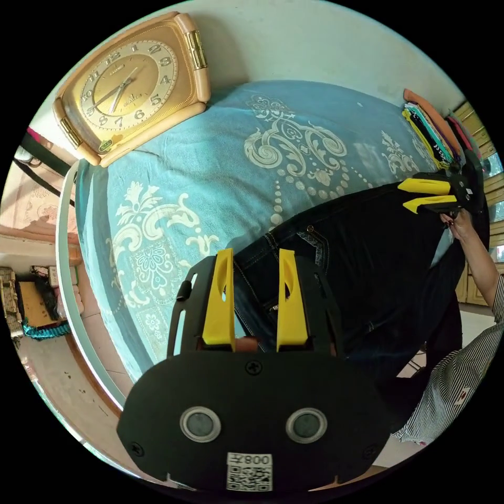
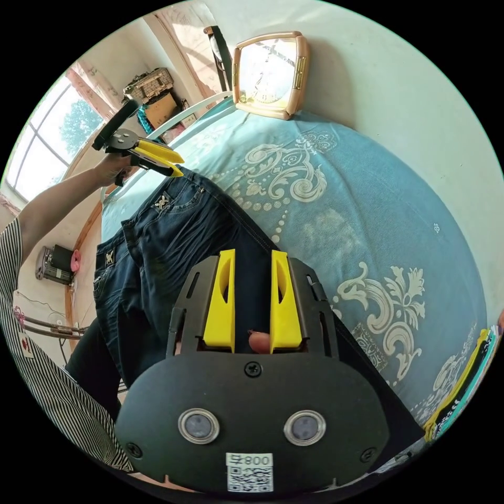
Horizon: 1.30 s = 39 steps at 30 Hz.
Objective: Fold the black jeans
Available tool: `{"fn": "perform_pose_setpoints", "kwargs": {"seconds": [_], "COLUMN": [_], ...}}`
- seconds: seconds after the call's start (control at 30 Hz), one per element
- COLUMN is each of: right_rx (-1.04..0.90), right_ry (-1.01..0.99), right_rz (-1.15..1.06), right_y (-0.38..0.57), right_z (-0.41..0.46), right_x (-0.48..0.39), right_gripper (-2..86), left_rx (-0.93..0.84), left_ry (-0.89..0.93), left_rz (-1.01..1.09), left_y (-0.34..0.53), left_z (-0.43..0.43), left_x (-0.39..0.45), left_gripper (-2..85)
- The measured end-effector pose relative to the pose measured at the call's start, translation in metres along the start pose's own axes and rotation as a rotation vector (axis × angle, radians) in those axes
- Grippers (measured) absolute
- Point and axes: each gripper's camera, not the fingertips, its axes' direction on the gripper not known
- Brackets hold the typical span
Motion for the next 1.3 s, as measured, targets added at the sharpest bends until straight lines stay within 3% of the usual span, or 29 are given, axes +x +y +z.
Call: {"fn": "perform_pose_setpoints", "kwargs": {"seconds": [0.17, 0.43, 0.7, 1.3], "right_rx": [-0.077, -0.151, -0.223, -0.169], "right_ry": [0.05, 0.097, 0.107, 0.073], "right_rz": [-0.043, -0.065, -0.072, 0.079], "right_y": [-0.029, -0.058, -0.083, -0.075], "right_z": [0.033, 0.079, 0.106, 0.118], "right_x": [-0.003, -0.009, -0.019, -0.05], "right_gripper": [11.0, 9.2, 8.0, 2.2], "left_rx": [-0.117, -0.156, -0.222, -0.111], "left_ry": [-0.029, 0.083, 0.007, -0.08], "left_rz": [0.055, 0.062, 0.21, 0.09], "left_y": [-0.021, -0.037, -0.047, 0.011], "left_z": [0.004, -0.008, -0.023, -0.078], "left_x": [0.004, 0.004, 0.045, 0.107], "left_gripper": [13.3, 13.0, 5.7, 1.5]}}
